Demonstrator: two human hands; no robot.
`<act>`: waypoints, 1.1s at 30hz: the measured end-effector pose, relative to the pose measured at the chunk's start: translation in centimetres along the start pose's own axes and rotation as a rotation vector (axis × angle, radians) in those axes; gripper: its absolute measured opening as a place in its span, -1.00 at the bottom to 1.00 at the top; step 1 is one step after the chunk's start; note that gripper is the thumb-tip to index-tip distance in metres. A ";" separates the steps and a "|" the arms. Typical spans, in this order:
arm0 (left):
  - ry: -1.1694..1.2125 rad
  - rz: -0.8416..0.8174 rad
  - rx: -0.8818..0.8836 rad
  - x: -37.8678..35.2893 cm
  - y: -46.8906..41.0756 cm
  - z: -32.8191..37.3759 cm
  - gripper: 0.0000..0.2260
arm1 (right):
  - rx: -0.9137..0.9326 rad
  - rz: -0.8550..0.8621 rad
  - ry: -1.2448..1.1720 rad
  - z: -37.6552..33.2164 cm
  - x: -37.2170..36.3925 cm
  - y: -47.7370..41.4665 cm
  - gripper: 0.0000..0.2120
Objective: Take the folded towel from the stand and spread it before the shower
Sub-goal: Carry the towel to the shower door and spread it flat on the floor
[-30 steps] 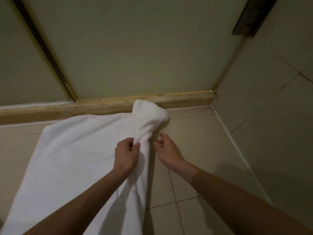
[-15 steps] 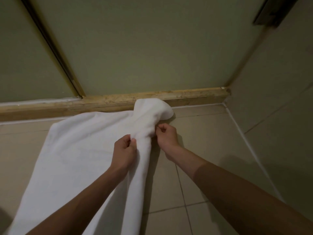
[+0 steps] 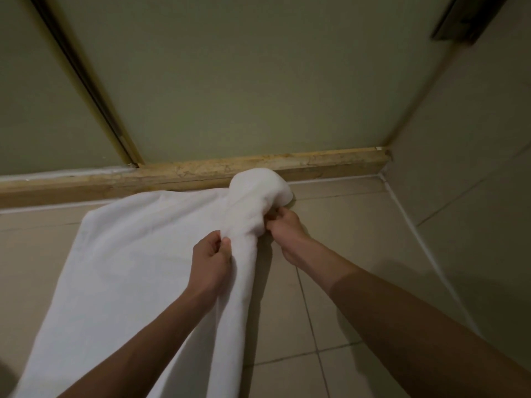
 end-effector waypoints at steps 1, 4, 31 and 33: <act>0.001 0.002 0.003 0.0 0.0 0.0 -0.76 | 0.002 -0.008 0.025 0.0 0.0 0.0 -0.68; 0.012 0.008 0.005 0.1 -0.1 -0.2 -0.76 | 0.011 -0.051 0.071 0.1 0.0 0.2 -0.80; -0.073 -0.031 -0.193 -0.5 1.6 1.5 -0.80 | 0.461 0.026 0.632 -2.0 2.9 5.3 -0.80; -0.115 -0.041 -0.235 -0.9 1.9 2.0 -0.83 | 0.485 0.025 0.707 -2.7 4.0 5.7 -0.80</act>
Point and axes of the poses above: each hand's wrist, its own y-axis away from the middle knuckle, its own x-axis out of the back of the hand, z = x × y, the point moved 3 cm from there along -y, towards the middle knuckle, and after that the axes turned 14 degrees about -y, right-handed, at the moved point
